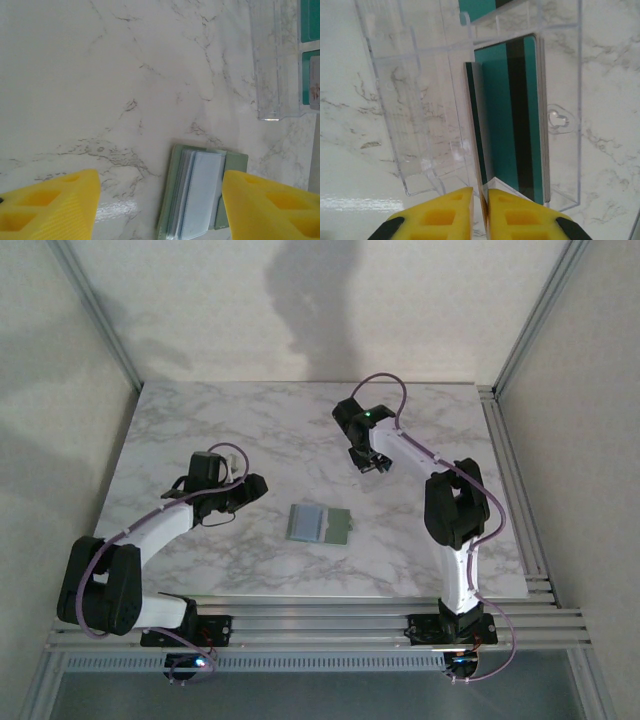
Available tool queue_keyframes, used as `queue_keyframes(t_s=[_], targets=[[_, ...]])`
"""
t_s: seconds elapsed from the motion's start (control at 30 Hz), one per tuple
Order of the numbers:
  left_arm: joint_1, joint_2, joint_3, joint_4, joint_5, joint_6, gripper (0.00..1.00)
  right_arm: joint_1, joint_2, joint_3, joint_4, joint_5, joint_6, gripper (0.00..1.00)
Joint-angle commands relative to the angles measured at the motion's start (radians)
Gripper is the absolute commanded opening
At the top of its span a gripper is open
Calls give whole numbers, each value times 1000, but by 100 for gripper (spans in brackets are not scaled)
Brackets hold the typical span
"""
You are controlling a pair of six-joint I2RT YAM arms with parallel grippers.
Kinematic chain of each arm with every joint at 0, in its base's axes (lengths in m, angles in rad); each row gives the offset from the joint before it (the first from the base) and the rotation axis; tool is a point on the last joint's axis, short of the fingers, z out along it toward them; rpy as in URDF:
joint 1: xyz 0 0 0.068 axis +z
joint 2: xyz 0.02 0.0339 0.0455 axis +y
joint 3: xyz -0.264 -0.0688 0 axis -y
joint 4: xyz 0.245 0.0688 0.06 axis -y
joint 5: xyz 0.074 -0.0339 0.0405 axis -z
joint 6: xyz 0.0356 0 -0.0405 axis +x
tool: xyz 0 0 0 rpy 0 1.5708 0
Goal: Put the credit cards into the card holder
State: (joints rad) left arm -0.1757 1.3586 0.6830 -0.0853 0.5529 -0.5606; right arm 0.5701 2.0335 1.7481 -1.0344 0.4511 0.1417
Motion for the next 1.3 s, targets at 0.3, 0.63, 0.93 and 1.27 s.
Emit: queue_keyframes(t_s=[0.3,0.63,0.93,1.27], targets=[[-10,-30,8,-18,-11,-7,65,-11,4,31,-8,14,-1,5],[-22,-42,66,-115,3,52,65,-13,-133,-34,84,-38,11,0],[-106,-108,13,-65,-21,-10,64,-12,-390,-265,221,-332,106,0],[-235,20,-2,26,-22,-36,60,33,-634,-719,541,-886,367,0]])
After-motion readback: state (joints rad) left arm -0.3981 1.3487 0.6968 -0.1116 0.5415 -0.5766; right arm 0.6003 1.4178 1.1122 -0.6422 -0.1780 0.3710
